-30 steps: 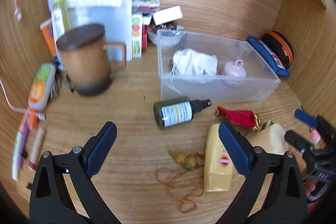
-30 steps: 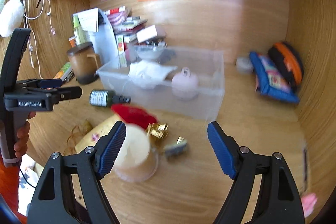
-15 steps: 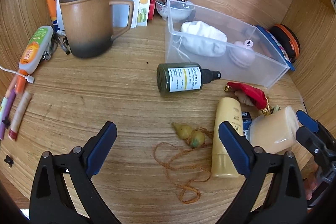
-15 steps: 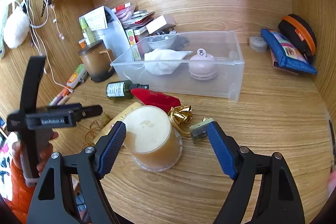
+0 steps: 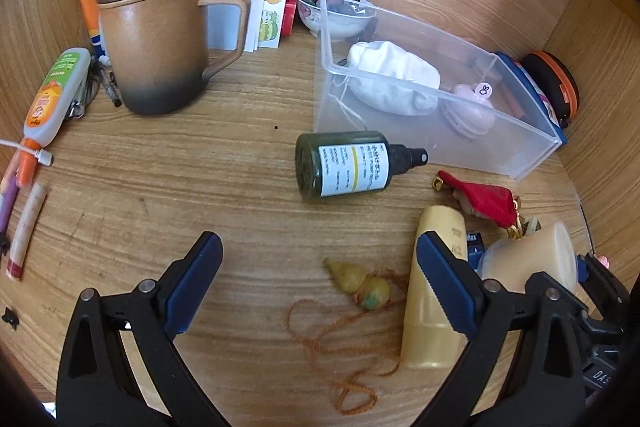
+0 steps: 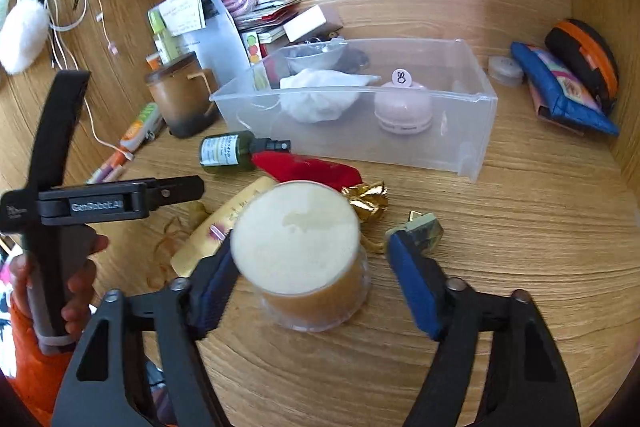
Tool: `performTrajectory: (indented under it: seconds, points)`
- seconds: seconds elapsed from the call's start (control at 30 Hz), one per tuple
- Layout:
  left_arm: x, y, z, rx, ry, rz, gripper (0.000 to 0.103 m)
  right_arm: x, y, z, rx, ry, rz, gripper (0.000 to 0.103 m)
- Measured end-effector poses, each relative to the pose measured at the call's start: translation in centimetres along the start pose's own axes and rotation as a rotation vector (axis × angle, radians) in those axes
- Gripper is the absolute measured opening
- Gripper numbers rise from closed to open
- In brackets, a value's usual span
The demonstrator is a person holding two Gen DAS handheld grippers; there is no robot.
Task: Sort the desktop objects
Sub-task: 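Grasp the cream jar with the right tool while the left tool grasps the green bottle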
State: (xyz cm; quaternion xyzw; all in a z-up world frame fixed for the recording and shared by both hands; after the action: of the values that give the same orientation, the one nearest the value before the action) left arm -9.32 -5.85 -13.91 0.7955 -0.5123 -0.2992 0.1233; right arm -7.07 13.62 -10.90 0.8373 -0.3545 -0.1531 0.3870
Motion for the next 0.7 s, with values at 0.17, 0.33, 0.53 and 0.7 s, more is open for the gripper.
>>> performTrajectory:
  seconds: [0.17, 0.33, 0.53, 0.7]
  points:
    - [-0.9, 1.3, 1.1, 0.005, 0.004, 0.01, 0.099, -0.1, 0.5, -0.2, -0.007, -0.008, -0.006, 0.053]
    - [-1.4, 2.2, 2.6, 0.034, 0.002, 0.007, 0.099, -0.6, 0.4, -0.6, -0.006, 0.038, 0.029, 0.053]
    - [-1.5, 2.8, 4.1, 0.06, -0.008, -0.01, 0.099, -1.6, 1.2, -2.5, -0.048, 0.021, 0.037, 0.053]
    - [-1.8, 3.1, 4.3, 0.04, 0.0, -0.003, 0.093, -2.5, 1.9, -3.5, -0.07, -0.005, 0.042, 0.053]
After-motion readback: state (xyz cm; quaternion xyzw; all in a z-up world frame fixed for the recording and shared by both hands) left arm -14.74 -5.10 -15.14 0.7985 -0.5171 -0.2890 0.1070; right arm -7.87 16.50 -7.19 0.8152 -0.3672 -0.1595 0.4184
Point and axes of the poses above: each gripper's, at about its wrist camera, not at the fingertips, and z roughly the way its jaws point, x to its left, y to its top, the point moved 7 cm from there along z, roughly the way its jaws point, and after that the axes turned 15 degrees about -z, right-handed, at the moved point
